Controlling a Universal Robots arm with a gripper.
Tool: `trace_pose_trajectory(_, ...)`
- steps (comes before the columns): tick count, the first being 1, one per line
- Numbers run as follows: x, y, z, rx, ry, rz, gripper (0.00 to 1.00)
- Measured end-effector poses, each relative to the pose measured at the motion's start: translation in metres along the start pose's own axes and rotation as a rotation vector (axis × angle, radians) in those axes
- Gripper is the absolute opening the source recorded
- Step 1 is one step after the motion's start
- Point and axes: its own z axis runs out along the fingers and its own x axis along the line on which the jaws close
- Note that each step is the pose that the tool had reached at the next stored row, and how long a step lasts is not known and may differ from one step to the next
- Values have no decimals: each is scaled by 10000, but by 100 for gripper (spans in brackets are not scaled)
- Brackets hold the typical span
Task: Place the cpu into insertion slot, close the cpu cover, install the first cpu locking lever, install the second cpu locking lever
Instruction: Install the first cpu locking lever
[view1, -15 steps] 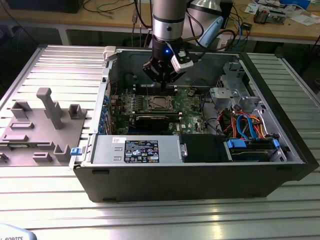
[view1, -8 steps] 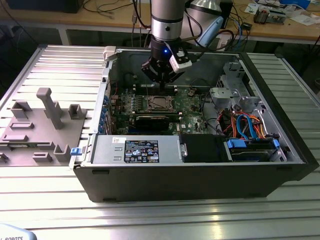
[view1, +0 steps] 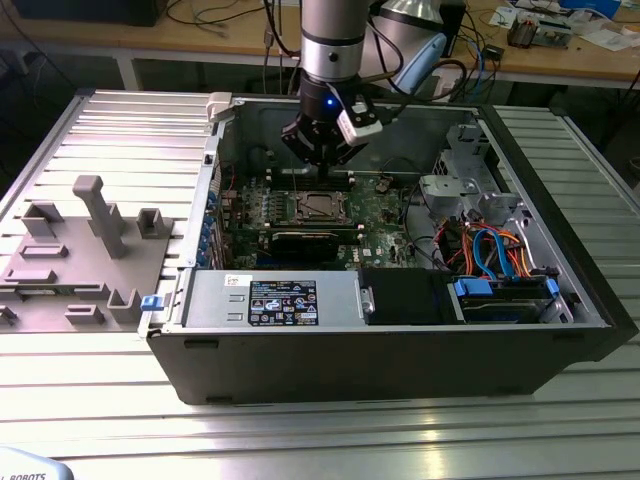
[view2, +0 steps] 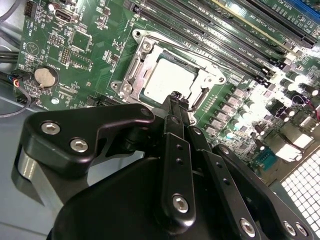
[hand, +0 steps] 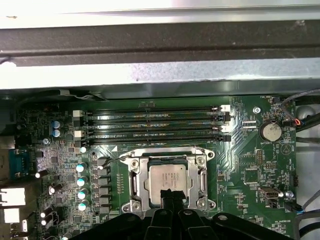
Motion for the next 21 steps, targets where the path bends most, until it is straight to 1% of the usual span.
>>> trace_pose_trajectory(9, 18, 10, 0, -1, -1, -1, 11)
trace_pose_trajectory(21, 38, 51, -2, 0, 0, 0, 11)
